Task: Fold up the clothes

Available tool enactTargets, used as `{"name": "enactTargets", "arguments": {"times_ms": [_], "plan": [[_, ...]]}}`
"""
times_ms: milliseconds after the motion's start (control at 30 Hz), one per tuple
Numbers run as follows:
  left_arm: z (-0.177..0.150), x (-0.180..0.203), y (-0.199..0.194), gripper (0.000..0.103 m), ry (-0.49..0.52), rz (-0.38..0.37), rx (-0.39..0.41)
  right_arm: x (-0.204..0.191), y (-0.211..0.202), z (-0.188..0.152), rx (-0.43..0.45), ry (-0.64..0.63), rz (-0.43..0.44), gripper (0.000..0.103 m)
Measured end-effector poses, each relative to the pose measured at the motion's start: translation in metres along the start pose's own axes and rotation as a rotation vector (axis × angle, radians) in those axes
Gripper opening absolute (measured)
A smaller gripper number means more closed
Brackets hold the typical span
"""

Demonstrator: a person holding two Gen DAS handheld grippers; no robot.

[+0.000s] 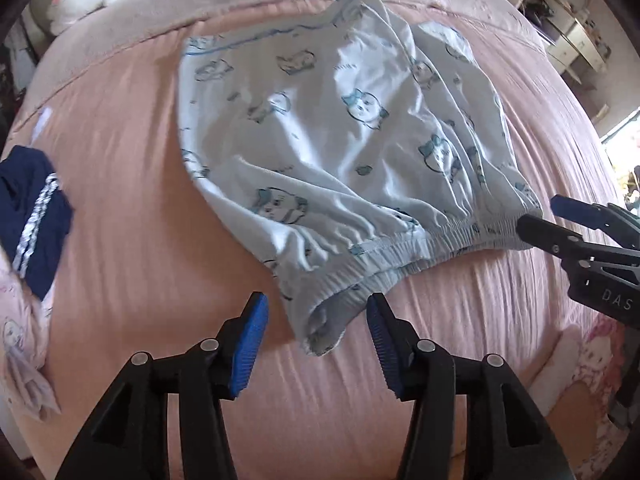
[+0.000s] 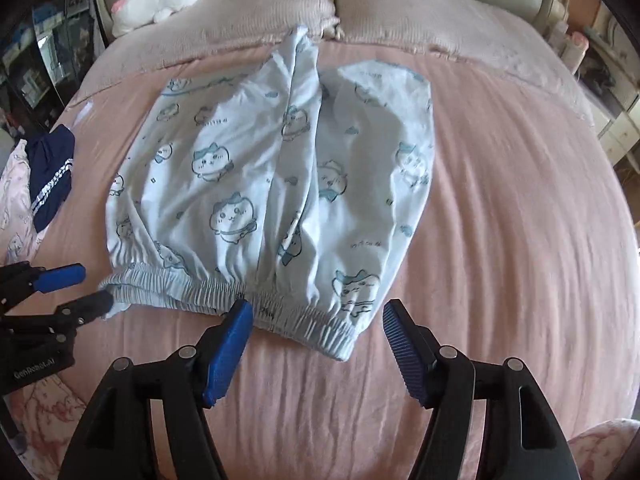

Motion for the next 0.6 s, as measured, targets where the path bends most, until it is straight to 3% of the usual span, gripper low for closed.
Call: {"name": "enactTargets", "arguments": {"times_ms": [100,233,333,433,500,600], "plan": [[0.010,0.003,0.010,0.048,0.024,0.025,0.003,0.007,0.017,-0.013,-0.049,0.022,-0.007,0.067],[0.016,-0.002,0.004,0.048,0.008,-0.025,0.029,0.019,0.028,-0.019,-0.088,0.046,-0.017,0.067],[0.020,-0.009,-0.001,0.048,0.017,0.055,0.063,0.021,0.036,-0.015,-0.087,0.023,-0.076,0.067],[0.023,-0.024,0.004,0.048,-0.013,0.078,0.056,0.018,0.043,-0.012,-0.083,-0.015,-0.110,0.067],[0.024,-0.030,0.009,0.045,-0.022,0.086,0.042,0.017,0.043,-0.011,-0.060,-0.038,-0.153,0.075],[0.025,-0.014,0.022,0.033,0.042,0.085,0.022,0.020,0.037,-0.009,-0.029,-0.035,-0.159,0.075]]}}
Point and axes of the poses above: each gripper's, at about its wrist camera, not at the fingertips, and y roughly the way its jaws point, x to its right, z to its top, the point moved 3 cm from there along y, roughly the way its jaws point, and after that the axes turned 2 degrees about z, right-handed, at the moved point
